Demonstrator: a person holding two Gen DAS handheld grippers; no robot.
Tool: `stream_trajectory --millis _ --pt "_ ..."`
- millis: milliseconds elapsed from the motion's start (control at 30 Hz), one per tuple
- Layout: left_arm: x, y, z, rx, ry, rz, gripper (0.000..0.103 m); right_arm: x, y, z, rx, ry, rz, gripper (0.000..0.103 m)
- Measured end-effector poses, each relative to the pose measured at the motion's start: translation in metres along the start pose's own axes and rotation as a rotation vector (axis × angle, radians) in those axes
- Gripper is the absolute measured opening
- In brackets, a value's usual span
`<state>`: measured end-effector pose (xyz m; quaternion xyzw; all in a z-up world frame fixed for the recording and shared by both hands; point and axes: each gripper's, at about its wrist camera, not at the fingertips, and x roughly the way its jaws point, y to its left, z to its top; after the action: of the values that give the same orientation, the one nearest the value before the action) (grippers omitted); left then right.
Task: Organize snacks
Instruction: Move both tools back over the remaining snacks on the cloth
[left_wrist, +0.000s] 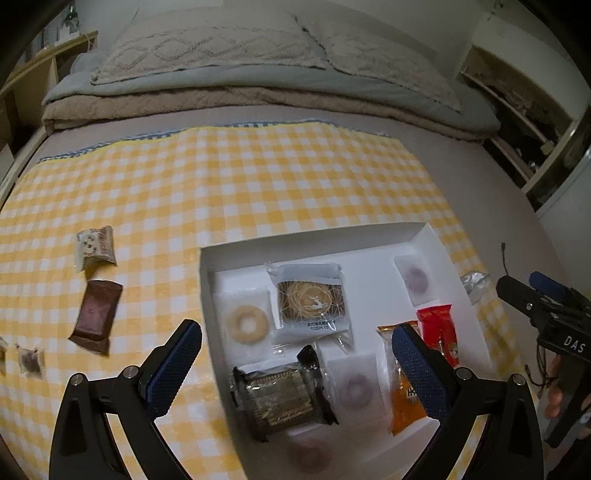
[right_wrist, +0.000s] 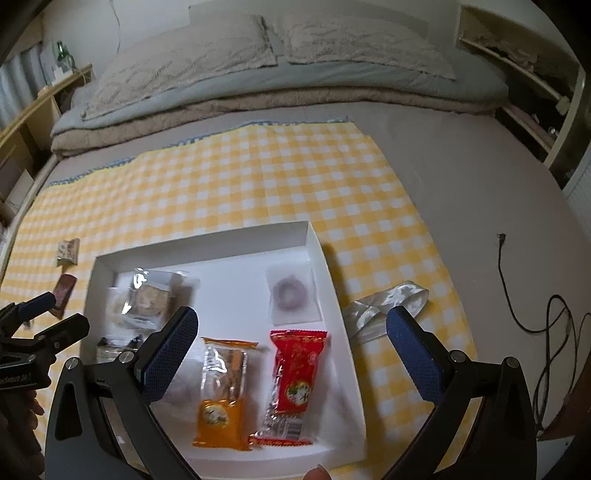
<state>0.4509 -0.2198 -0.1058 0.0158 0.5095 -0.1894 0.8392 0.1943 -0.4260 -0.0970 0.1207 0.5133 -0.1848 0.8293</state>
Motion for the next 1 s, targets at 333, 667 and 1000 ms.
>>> stream_trajectory --millis 333,667,1000 --pt "-0.056 0.019 -0.011 -0.004 -0.05 0.024 0.103 -0.036 0.023 -0.008 -0.018 -0.042 0.007 0.103" --pt "-0.104 0.051 -0.027 -0.014 -0.096 0.059 0.103 -0.057 0.062 -0.008 -0.042 -0.071 0.058 0.103" --pt "-0.148 0.11 -0.044 -0.045 -0.128 0.123 0.103 -0.056 0.121 -0.005 -0.085 -0.075 0.123 0.103"
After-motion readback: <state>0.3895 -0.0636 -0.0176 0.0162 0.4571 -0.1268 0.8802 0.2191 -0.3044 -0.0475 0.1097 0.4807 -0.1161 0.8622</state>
